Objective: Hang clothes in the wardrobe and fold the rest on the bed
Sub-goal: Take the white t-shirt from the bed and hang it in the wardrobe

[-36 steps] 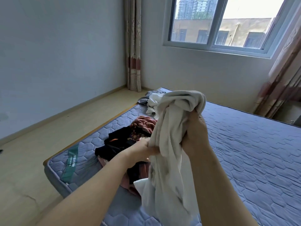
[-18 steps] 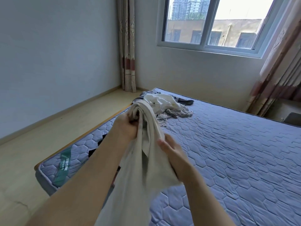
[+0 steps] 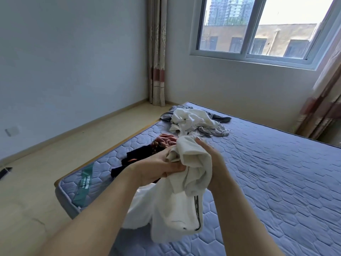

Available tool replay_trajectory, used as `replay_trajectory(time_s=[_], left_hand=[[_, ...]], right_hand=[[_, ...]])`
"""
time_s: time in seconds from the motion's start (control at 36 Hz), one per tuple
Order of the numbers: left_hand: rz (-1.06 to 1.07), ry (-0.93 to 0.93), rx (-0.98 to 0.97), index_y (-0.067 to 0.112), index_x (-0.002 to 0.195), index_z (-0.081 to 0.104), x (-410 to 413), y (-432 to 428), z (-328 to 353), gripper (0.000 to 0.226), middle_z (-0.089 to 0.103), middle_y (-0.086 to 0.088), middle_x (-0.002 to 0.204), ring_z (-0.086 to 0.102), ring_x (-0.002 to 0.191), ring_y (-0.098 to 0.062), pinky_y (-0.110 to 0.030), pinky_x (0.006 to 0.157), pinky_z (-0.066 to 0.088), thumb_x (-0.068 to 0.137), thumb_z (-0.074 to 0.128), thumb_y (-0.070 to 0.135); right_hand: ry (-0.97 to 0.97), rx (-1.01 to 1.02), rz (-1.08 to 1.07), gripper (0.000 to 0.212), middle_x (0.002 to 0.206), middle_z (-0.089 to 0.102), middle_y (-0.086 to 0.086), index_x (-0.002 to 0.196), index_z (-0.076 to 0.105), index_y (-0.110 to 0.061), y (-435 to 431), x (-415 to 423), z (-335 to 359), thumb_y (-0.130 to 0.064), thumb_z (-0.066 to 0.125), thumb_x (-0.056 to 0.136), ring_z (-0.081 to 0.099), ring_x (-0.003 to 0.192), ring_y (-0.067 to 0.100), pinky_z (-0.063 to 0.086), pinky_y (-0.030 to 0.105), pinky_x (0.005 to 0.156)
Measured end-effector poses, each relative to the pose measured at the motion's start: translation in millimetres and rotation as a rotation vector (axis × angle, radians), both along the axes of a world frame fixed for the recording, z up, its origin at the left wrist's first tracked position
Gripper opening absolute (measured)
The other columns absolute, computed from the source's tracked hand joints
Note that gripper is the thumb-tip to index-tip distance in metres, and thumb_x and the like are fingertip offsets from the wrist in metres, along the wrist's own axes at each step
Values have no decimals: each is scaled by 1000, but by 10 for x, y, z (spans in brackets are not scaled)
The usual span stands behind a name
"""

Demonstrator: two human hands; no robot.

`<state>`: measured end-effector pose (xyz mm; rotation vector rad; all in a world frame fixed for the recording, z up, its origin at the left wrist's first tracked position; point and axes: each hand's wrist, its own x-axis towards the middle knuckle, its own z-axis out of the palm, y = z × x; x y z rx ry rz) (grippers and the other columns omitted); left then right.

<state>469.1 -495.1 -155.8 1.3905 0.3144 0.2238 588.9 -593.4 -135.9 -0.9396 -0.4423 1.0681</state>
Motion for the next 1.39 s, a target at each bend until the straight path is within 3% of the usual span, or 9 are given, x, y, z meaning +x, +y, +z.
replay_trajectory(time_s=[0.11,0.25,0.42,0.75,0.86,1.0,1.08,1.17,1.39], left_hand=[[270,57,71,13,103,62,29,-18,-88,18,65,-7,89,61,78,-19,-25,64,55,89,59,3],[474,21,-148,14,93,61,106,-30,-116,29,64,-4,77,59,70,-16,-29,59,54,93,41,-6],[491,-222,-479,11,84,52,235,-26,-29,22,48,-3,65,45,53,-8,-21,58,42,91,41,-6],[798,-272,-628,12,81,56,174,13,121,21,58,-3,69,55,61,-11,-21,48,55,94,44,0],[954,-117,-224,20,87,56,82,30,86,26,57,-1,74,56,63,-13,-23,53,49,93,41,-2],[658,258,813,44,125,45,-61,77,-143,62,23,1,148,26,136,-23,-35,109,32,74,55,11],[305,230,825,65,119,26,-84,8,-144,77,10,12,154,11,142,-9,-35,116,18,63,60,24],[88,144,674,59,119,40,-22,-44,-164,75,48,16,135,42,125,3,-19,104,37,62,73,23],[364,302,834,24,82,61,21,119,-204,12,58,7,70,50,63,-2,-10,56,36,82,60,11]], right_hand=[[55,-10,-18,47,94,59,17,116,56,1,31,-67,-91,-30,58,81,55,89,28,48,34,72],[38,51,21,36,89,63,5,102,60,-17,-48,-33,18,-42,53,76,58,79,19,46,35,74],[-465,-114,39,57,109,68,2,119,54,-31,-96,-52,-95,-32,77,67,65,97,14,52,35,85],[-519,-103,-240,15,79,58,7,71,70,-15,-93,-57,-222,-9,65,83,50,74,19,41,28,64],[-490,-109,-295,40,90,68,5,66,75,-30,-86,-35,-248,4,57,78,59,76,15,48,20,62],[-491,-120,-215,47,63,67,-13,72,72,-24,-64,-77,-310,14,47,81,57,60,4,46,16,56],[-614,-164,-182,58,65,69,-16,61,72,-33,-21,-126,-337,15,45,78,58,61,3,44,17,57],[-649,-202,-121,49,57,65,-20,65,68,-27,-24,-174,-350,15,48,78,56,52,-7,42,9,50],[-761,-339,-158,18,54,48,-7,69,59,-18,123,-131,-430,-8,73,75,39,40,-1,27,9,41]])
